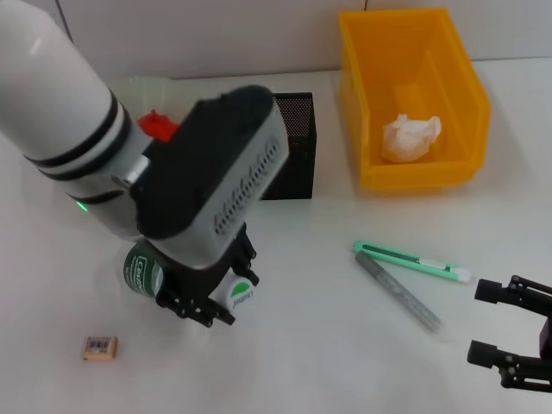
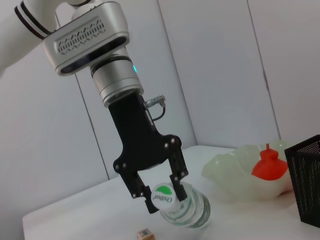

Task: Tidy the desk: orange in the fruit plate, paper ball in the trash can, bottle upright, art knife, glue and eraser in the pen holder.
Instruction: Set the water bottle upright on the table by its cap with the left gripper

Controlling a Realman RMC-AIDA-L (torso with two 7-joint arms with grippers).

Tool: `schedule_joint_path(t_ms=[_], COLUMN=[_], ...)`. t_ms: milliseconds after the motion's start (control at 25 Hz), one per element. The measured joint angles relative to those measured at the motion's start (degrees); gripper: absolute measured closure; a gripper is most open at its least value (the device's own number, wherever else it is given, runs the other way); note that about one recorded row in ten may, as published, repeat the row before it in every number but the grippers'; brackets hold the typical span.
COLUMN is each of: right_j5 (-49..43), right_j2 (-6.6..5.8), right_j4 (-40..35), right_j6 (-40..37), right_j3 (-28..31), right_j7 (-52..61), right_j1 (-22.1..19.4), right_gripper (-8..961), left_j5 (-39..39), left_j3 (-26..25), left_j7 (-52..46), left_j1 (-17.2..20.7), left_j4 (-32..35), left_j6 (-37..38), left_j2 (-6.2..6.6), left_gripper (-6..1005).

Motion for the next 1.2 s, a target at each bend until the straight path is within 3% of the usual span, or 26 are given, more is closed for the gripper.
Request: schedule_joint_path(t_ms=[560,1200], right_j5=[-0.08,-0.25], right_j2=[-1.36,-1.93], right_j4=[-0.16,-0.36], right_j6=[0.46,0.46], right_j3=[2.03,2.26], right_j7=[0.0,-0.03], right_j1=[1.43,2.45], right_gripper=[120,120], left_j5=[-4.5,-6.18], left_j3=[-17.45,-26.27], left_j7=[0.32,-0.32], left_j1=[4.23,7.49], left_j4=[0.22,0.73], left_j6=[0.88,0.97], left_j2=[0.2,0.25], left_gripper=[557,558])
